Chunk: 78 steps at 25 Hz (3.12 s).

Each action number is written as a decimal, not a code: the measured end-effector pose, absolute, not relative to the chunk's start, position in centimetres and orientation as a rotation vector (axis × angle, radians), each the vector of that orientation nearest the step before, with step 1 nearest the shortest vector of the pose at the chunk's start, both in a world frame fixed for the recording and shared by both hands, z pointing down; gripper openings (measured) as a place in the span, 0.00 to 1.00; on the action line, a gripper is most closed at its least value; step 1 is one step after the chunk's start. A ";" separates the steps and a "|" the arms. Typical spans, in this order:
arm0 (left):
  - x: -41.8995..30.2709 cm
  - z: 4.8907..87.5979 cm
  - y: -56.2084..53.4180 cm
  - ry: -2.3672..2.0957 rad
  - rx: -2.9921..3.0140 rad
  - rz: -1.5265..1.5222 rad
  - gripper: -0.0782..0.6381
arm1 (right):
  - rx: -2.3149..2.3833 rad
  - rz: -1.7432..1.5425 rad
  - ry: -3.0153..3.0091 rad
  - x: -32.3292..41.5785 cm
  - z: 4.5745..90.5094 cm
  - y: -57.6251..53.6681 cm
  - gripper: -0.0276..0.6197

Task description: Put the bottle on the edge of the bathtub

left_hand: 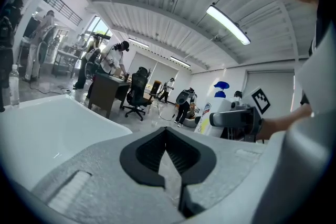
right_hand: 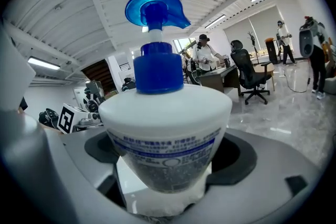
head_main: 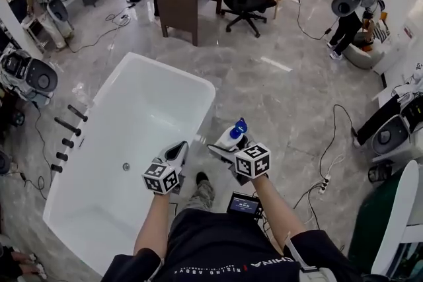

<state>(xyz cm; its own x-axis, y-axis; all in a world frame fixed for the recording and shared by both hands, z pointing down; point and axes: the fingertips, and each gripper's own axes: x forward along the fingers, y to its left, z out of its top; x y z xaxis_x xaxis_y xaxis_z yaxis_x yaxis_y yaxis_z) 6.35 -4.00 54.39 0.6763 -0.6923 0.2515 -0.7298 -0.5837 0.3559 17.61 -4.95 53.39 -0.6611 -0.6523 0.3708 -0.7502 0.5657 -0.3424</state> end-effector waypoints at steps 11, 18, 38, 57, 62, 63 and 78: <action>6.7 53.1 -20.5 -1.107 2.457 0.127 0.12 | 1.141 0.744 -2.609 16.6 52.5 -21.9 0.82; 4.6 53.5 -25.5 -1.185 2.413 0.106 0.12 | 1.011 0.741 -2.637 13.3 53.5 -27.5 0.82; -3.7 51.7 -42.4 -1.876 1.983 -0.071 0.12 | 0.217 0.562 -2.730 3.8 52.4 -49.5 0.82; -8.0 50.1 -38.7 -2.106 1.794 -0.077 0.12 | -0.125 0.518 -2.716 -3.6 51.4 -47.0 0.82; -8.5 50.5 -37.9 -2.117 1.783 -0.090 0.12 | -0.135 0.506 -2.703 -3.9 52.0 -46.0 0.82; -8.4 50.6 -38.0 -2.114 1.781 -0.094 0.12 | -0.135 0.505 -2.701 -3.7 52.1 -46.0 0.82; -7.9 52.4 -38.7 -2.136 1.725 -0.162 0.12 | -0.161 0.479 -2.621 -3.6 54.1 -47.9 0.82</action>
